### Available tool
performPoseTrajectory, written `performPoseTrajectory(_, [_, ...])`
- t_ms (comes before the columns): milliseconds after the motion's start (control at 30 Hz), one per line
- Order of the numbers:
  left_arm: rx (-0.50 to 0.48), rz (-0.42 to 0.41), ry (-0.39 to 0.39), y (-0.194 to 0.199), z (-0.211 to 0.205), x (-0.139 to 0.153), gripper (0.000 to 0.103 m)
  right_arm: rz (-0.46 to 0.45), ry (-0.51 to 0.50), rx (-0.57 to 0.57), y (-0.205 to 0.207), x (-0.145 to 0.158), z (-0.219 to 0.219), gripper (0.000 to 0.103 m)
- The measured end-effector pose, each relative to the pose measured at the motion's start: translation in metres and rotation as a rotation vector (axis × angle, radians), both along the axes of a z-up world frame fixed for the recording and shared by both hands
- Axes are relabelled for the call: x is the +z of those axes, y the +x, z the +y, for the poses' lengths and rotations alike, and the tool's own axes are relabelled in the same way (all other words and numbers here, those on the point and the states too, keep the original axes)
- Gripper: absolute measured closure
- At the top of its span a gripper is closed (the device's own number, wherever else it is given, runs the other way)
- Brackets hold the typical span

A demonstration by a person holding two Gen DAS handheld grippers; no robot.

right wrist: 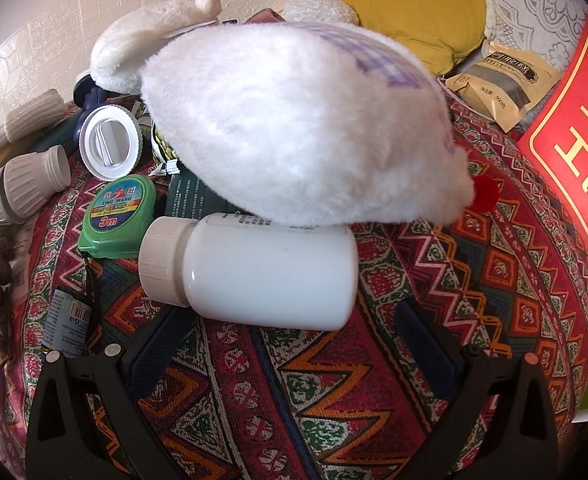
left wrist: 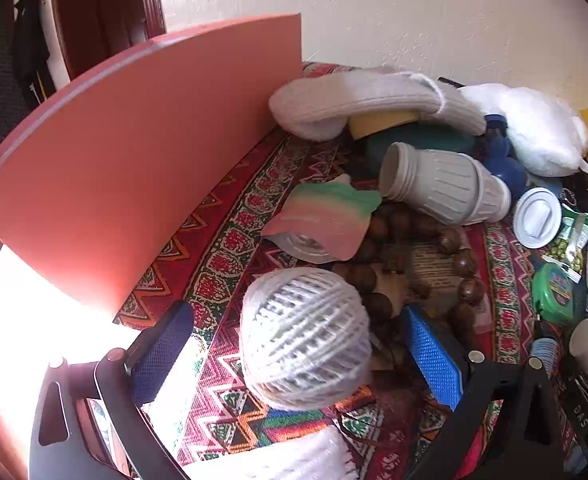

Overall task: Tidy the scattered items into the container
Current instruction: 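Move the left tool to the white twine ball and grasp it, then carry the twine ball into the pink box with left while right grasps a white pipe fitting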

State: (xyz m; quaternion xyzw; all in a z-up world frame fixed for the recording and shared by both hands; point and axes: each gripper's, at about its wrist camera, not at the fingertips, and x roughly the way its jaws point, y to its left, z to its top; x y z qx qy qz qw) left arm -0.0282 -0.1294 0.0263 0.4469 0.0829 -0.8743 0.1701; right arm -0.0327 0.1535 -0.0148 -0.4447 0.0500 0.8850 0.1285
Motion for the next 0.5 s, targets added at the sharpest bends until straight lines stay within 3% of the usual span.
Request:
performPoseTrajectory(133, [0.001,-0.008,0.045,-0.0063,-0.0069,-0.0061,0.002,0.000,-0.004,0.000,-0.0007,-0.0002,0.0013,0.001])
performPoseTrajectory(167, [-0.009,-0.001,0.063,-0.0067,-0.0076,-0.0058,0.013,0.000,-0.004,0.000,-0.0010,-0.0003,0.0013,0.001])
performPoseTrajectory(200, [-0.022,0.008,0.079,-0.0068,-0.0073,-0.0045,0.037,0.000,-0.004,0.000,-0.0010,-0.0002,0.0017,0.001])
performPoseTrajectory(233, [-0.035,0.013,0.082,-0.0070,-0.0059,-0.0025,0.050,0.000,-0.005,0.000,-0.0007,-0.0002,0.0018,0.001])
performPoseTrajectory(333, [-0.057,0.007,0.055,-0.0074,-0.0014,-0.0009,0.050,0.000,-0.005,0.000,-0.0005,0.0007,0.0015,0.001])
performPoseTrajectory(500, [-0.064,0.017,0.076,-0.0045,-0.0047,-0.0012,0.051,0.000,-0.005,-0.001,-0.0004,0.0006,0.0017,0.001])
